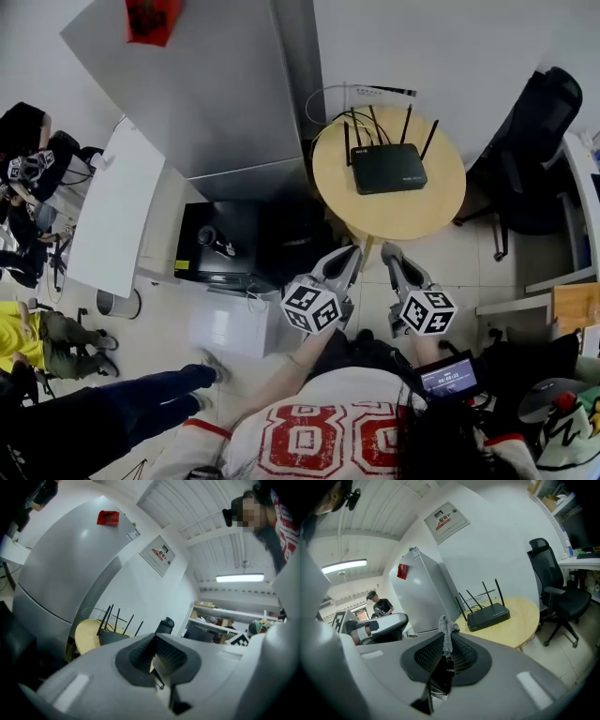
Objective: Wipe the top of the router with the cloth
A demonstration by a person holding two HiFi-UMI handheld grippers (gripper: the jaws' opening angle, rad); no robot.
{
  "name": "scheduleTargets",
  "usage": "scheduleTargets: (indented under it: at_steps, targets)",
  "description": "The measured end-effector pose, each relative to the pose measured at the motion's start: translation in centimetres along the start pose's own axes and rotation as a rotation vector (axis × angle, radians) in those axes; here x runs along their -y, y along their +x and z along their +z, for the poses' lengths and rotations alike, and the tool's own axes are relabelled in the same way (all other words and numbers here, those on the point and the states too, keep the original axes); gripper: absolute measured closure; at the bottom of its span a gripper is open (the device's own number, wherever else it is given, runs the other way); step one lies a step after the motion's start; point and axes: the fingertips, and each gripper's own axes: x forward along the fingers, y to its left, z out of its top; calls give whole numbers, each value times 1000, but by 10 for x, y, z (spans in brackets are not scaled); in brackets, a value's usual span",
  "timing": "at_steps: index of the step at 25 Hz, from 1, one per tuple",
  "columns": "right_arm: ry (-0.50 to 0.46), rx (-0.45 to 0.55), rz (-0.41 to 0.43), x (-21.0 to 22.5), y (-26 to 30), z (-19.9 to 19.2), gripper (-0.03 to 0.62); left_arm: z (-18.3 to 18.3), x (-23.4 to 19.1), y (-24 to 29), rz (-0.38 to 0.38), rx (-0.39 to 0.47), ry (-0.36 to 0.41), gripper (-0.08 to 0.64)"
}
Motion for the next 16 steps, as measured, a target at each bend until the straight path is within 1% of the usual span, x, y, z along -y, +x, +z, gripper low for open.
scheduleTargets:
  at_steps: [3, 5, 8, 10, 12, 16]
  targets:
    - [-30, 13, 23, 7, -11, -4, 552, -22, 17, 11, -16, -23, 15, 565]
    - [-25, -2, 27, 18, -9, 6, 552, -21, 25, 28, -16, -47, 13, 565]
    - [-5, -48, 19, 28, -3, 28, 552, -7, 27, 50, 13, -73, -32, 565]
    - [-6, -59, -1, 28, -5, 46, 552, 5, 32, 57, 11, -89, -51, 565]
    - [-13, -59, -10, 26, -2, 68, 552, 20, 36, 65, 7, -99, -59, 565]
    - [-10, -62, 21, 25, 8, 101, 552, 41, 39, 84, 27, -114, -56, 565]
